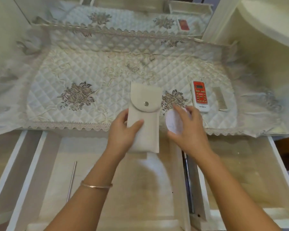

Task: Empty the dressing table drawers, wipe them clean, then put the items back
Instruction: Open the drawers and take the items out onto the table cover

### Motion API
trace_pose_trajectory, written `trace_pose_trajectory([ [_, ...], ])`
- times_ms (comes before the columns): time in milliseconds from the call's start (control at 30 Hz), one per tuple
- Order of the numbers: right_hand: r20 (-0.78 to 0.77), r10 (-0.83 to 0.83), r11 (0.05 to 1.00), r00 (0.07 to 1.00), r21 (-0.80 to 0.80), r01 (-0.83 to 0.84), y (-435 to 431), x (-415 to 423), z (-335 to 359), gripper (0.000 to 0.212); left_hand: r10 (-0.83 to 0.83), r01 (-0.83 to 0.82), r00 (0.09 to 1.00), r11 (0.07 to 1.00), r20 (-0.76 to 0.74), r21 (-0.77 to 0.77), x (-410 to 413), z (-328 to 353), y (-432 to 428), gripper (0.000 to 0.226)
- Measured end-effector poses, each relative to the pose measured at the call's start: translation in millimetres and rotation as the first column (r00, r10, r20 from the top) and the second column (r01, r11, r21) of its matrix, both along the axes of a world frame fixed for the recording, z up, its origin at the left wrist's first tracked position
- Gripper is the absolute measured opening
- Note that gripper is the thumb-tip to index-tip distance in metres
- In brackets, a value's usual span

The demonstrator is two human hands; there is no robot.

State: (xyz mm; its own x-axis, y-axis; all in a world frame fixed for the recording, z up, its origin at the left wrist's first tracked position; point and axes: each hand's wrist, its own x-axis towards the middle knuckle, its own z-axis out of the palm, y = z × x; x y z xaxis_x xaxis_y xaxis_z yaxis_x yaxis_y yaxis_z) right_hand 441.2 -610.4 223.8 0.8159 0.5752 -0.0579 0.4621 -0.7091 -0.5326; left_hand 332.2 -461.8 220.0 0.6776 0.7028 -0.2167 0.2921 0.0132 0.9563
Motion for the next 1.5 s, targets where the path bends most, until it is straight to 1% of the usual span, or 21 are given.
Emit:
trace_pose_trajectory([
  [100, 0.004, -0.019, 1.000, 1.000, -0.001, 0.019, 17.2, 54.2, 1.8, 0.079, -0.006, 0.006, 1.000, 0.998, 0.005, -0.055, 57.0, -2.5, 11.2, 0.039],
  [167, -0.004, -0.008, 1.000, 1.000, -0.029, 0.008, 27.2, 81.3, -3.8, 0.080, -0.014, 0.011, 0.999, 0.997, -0.033, -0.073, 85.9, -10.4, 17.0, 0.044],
  [267, 0.003, 0.034, 0.993, 0.999, -0.112, -0.033, 40.1, 116.3, -14.6, 0.081, -0.001, -0.004, 0.998, 0.996, -0.058, -0.088, 121.0, -25.2, 22.8, 0.045],
  [333, -0.027, 0.052, 0.989, 0.998, -0.134, -0.056, 44.3, 129.8, -22.8, 0.081, -0.008, 0.000, 0.996, 0.996, -0.090, -0.085, 134.6, -34.8, 24.6, 0.045],
  [400, -0.051, 0.055, 0.988, 0.997, -0.141, -0.061, 44.4, 135.9, -30.4, 0.078, -0.018, 0.015, 0.990, 1.000, -0.140, -0.027, 140.8, -43.2, 25.2, 0.046],
  [500, -0.025, 0.041, 0.989, 0.999, -0.144, -0.044, 41.8, 139.2, -38.7, 0.074, -0.041, 0.055, 0.984, 0.996, -0.174, 0.074, 143.3, -50.7, 23.7, 0.046],
  [667, -0.010, 0.031, 0.984, 0.999, -0.173, -0.032, 39.7, 139.1, -41.8, 0.073, -0.044, 0.104, 0.975, 0.956, -0.220, 0.273, 142.3, -56.8, 25.0, 0.039],
  [767, 0.014, 0.053, 0.982, 0.999, -0.184, -0.049, 36.8, 134.9, -38.6, 0.073, -0.067, 0.168, 0.956, 0.922, -0.284, 0.349, 135.4, -56.3, 29.2, 0.047],
  [867, 0.104, 0.088, 0.982, 0.991, -0.178, -0.069, 33.7, 120.2, -29.5, 0.071, -0.110, 0.262, 0.938, 0.844, -0.328, 0.467, 116.2, -47.6, 33.9, 0.053],
  [1000, 0.220, 0.137, 0.985, 0.966, -0.130, -0.111, 33.8, 74.7, -17.0, 0.068, -0.100, 0.384, 0.896, 0.663, -0.432, 0.643, 58.8, -33.5, 47.5, 0.055],
  [1067, 0.263, 0.164, 0.985, 0.951, -0.090, -0.145, 35.5, 39.8, -15.7, 0.066, -0.077, 0.399, 0.899, 0.550, -0.430, 0.734, 14.6, -31.6, 55.5, 0.052],
  [1100, 0.280, 0.171, 0.985, 0.945, -0.067, -0.159, 36.3, 20.6, -16.9, 0.064, -0.064, 0.400, 0.901, 0.503, -0.428, 0.766, -9.2, -34.3, 60.2, 0.052],
  [1133, 0.297, 0.182, 0.983, 0.937, -0.050, -0.175, 37.7, 0.6, -19.7, 0.062, -0.049, 0.400, 0.902, 0.475, -0.430, 0.784, -34.0, -39.0, 65.3, 0.053],
  [1167, 0.303, 0.194, 0.981, 0.933, -0.040, -0.190, 39.1, -21.1, -24.2, 0.061, -0.039, 0.419, 0.888, 0.478, -0.457, 0.772, -59.7, -45.4, 70.4, 0.054],
  [1200, 0.293, 0.203, 0.979, 0.934, -0.029, -0.203, 41.3, -43.0, -29.8, 0.061, -0.027, 0.438, 0.870, 0.501, -0.492, 0.747, -84.1, -51.5, 75.2, 0.056],
  [1267, 0.234, 0.207, 0.978, 0.950, -0.020, -0.208, 48.2, -86.7, -45.0, 0.061, -0.007, 0.442, 0.846, 0.568, -0.533, 0.694, -130.3, -65.7, 84.8, 0.057],
  [1367, 0.064, 0.215, 0.972, 0.975, -0.111, -0.207, 61.8, -144.2, -75.1, 0.065, -0.035, 0.501, 0.784, 0.626, -0.620, 0.598, -184.2, -92.4, 93.9, 0.052],
  [1433, -0.070, 0.195, 0.961, 0.978, -0.186, -0.205, 73.9, -173.1, -91.5, 0.074, -0.059, 0.522, 0.727, 0.695, -0.684, 0.494, -203.5, -108.0, 97.3, 0.045],
  [1500, -0.219, 0.149, 0.947, 0.964, -0.248, -0.202, 86.4, -194.8, -107.1, 0.079, -0.102, 0.545, 0.637, 0.761, -0.764, 0.353, -212.4, -123.1, 98.2, 0.044],
])
